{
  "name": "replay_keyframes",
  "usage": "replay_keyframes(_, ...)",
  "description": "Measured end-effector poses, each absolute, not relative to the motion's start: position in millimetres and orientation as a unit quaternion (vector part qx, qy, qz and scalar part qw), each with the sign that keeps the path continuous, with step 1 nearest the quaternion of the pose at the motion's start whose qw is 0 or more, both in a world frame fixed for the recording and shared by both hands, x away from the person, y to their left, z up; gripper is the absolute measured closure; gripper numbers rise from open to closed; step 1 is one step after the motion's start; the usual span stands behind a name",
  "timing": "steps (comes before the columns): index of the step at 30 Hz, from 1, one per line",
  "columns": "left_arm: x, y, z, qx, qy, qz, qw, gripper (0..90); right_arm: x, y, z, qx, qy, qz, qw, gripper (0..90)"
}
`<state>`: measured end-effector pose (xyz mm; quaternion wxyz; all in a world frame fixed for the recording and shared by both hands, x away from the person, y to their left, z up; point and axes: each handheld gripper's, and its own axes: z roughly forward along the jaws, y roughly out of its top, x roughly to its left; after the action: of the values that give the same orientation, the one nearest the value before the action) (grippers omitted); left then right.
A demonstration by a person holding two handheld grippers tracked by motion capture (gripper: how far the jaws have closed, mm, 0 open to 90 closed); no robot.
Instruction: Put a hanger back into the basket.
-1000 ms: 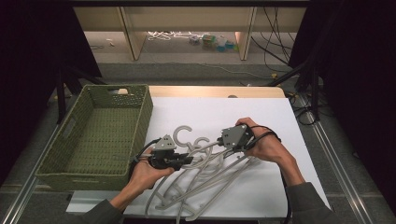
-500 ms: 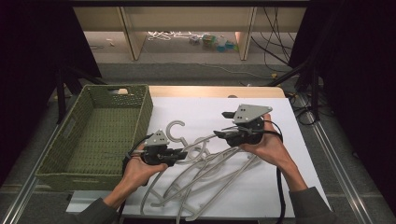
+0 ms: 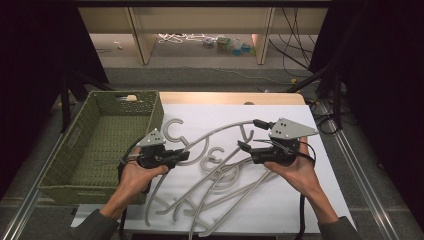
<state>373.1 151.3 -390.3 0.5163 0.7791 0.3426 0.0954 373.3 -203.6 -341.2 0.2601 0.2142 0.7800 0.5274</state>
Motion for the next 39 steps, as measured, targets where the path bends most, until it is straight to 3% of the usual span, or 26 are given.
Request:
replay_keyframes(21, 370.7, 190.1, -339.4, 0.748, 0.357, 0.099, 0.55, 81.8, 345.8, -219.4, -381.9, 0.254, 0.773, 0.524, 0.252, 21.2)
replay_keyframes(31, 365.4, 229.2, -292.2, 0.745, 0.354, 0.143, 0.546, 81.7, 340.3, -225.0, -396.4, 0.262, 0.768, 0.531, 0.245, 19.7)
replay_keyframes(39, 375.7, 265.1, -279.5, 0.733, 0.378, 0.183, 0.535, 81.8, 337.5, -221.9, -401.2, 0.264, 0.755, 0.544, 0.253, 17.1)
